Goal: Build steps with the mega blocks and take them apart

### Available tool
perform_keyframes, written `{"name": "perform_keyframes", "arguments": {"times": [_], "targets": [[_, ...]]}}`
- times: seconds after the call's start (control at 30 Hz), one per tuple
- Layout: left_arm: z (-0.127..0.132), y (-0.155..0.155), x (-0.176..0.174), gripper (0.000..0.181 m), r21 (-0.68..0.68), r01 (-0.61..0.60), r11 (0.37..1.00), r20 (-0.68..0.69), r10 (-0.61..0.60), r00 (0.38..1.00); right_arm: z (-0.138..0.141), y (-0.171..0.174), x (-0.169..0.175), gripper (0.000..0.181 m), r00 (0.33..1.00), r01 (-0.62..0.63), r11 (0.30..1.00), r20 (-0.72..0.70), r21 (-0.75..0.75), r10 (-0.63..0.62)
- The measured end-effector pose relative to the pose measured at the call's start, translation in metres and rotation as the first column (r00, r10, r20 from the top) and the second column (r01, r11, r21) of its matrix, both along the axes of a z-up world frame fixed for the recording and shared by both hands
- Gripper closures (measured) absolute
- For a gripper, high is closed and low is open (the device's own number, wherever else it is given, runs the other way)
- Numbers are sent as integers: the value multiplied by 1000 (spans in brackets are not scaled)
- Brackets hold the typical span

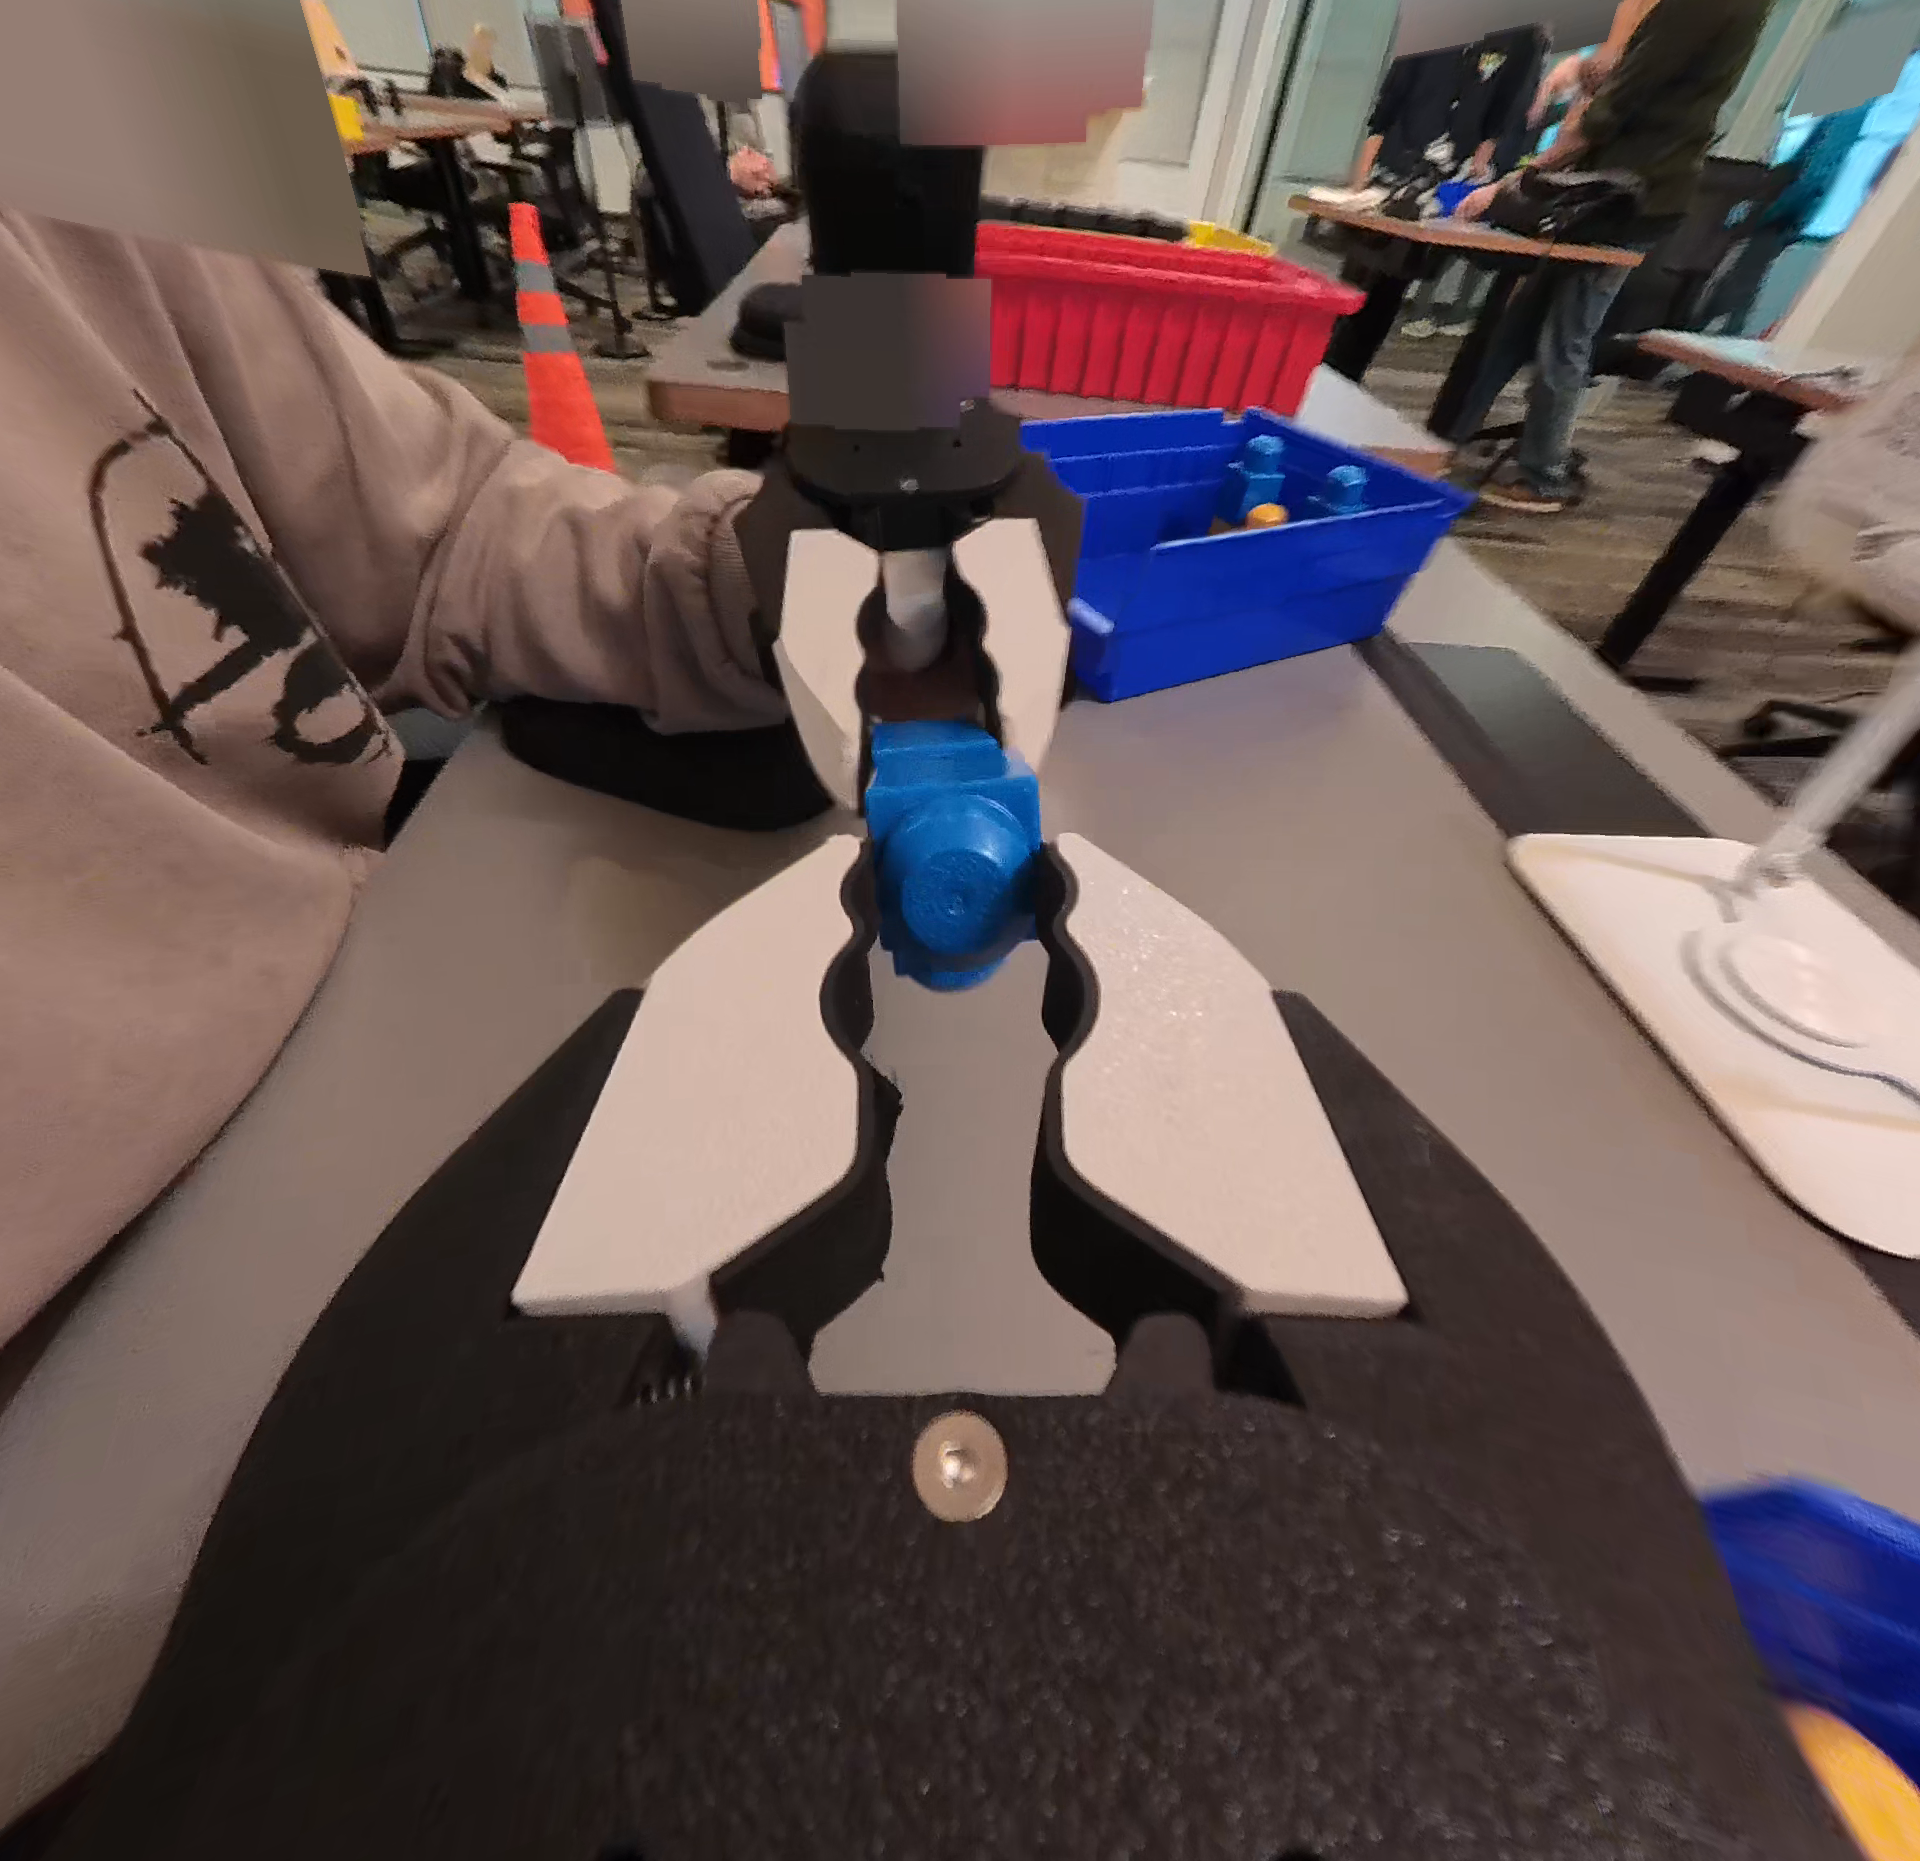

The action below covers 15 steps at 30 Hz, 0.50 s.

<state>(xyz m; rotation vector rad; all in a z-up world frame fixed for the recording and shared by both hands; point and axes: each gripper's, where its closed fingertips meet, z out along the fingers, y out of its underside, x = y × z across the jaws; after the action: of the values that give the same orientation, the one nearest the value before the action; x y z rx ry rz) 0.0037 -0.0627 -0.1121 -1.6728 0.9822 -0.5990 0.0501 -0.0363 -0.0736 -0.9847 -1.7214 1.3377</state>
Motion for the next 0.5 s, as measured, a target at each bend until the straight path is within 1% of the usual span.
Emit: {"name": "perform_keyframes", "arguments": {"times": [0.07,0.13,0.2,0.23,0.27,0.3,0.33,0.43,0.5], "targets": [[4,0,-12,144,1,-32,1000,36,31,999,22,28,23,152,998,58,998,0,29,-58],[5,-2,-21,144,13,-61,998,57,61,997,38,73,47,152,977,186,970,73,156,-199],[5,-4,-24,144,23,-81,996,81,79,994,47,122,70,152,922,272,920,197,283,-333],[4,-4,-24,144,21,-81,996,89,79,993,45,151,82,153,870,306,882,271,358,-412],[4,-4,-24,144,23,-82,996,90,80,993,37,177,94,152,805,315,849,355,424,-476],[4,-3,-24,144,29,-86,996,87,83,993,26,200,105,152,739,311,831,432,461,-517],[3,-3,-24,144,32,-88,996,85,85,993,13,217,113,152,682,297,830,504,472,-530],[3,-2,-24,144,35,-97,995,87,93,992,-35,247,135,152,509,231,850,686,473,-520],[2,-1,-26,144,36,-107,994,90,103,991,-62,254,138,152,439,188,864,747,466,-499]]}}
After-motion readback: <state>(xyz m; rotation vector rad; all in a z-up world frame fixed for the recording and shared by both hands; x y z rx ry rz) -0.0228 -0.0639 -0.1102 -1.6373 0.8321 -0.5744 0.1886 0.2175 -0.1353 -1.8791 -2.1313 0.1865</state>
